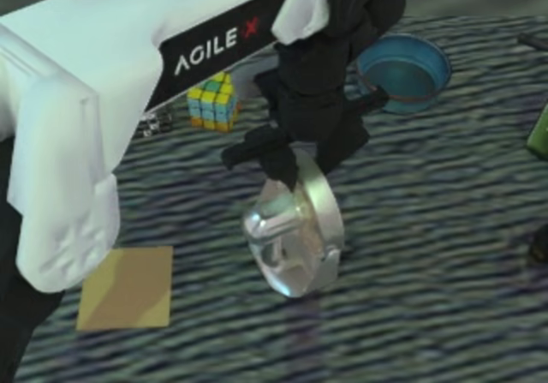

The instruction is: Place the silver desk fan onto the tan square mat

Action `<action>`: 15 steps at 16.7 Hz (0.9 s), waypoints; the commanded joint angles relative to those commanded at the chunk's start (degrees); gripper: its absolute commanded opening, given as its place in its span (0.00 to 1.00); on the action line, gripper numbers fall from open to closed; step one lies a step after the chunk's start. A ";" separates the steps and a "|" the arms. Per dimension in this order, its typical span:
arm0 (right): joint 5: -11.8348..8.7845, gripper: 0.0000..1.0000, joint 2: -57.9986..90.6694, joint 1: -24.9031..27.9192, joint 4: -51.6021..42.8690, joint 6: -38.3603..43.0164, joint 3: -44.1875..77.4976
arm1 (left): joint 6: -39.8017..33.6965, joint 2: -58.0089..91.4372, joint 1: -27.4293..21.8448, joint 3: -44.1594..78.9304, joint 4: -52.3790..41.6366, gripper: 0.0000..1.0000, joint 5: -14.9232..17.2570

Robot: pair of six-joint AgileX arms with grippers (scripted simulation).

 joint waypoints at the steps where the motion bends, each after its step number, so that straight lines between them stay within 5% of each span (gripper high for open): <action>1: 0.00 1.00 0.00 0.00 0.00 0.00 0.00 | 0.08 0.02 0.08 0.02 -0.03 0.00 0.00; 15: 0.00 1.00 0.00 0.00 0.00 0.00 0.00 | 0.11 3.10 0.81 17.24 -13.91 0.00 0.02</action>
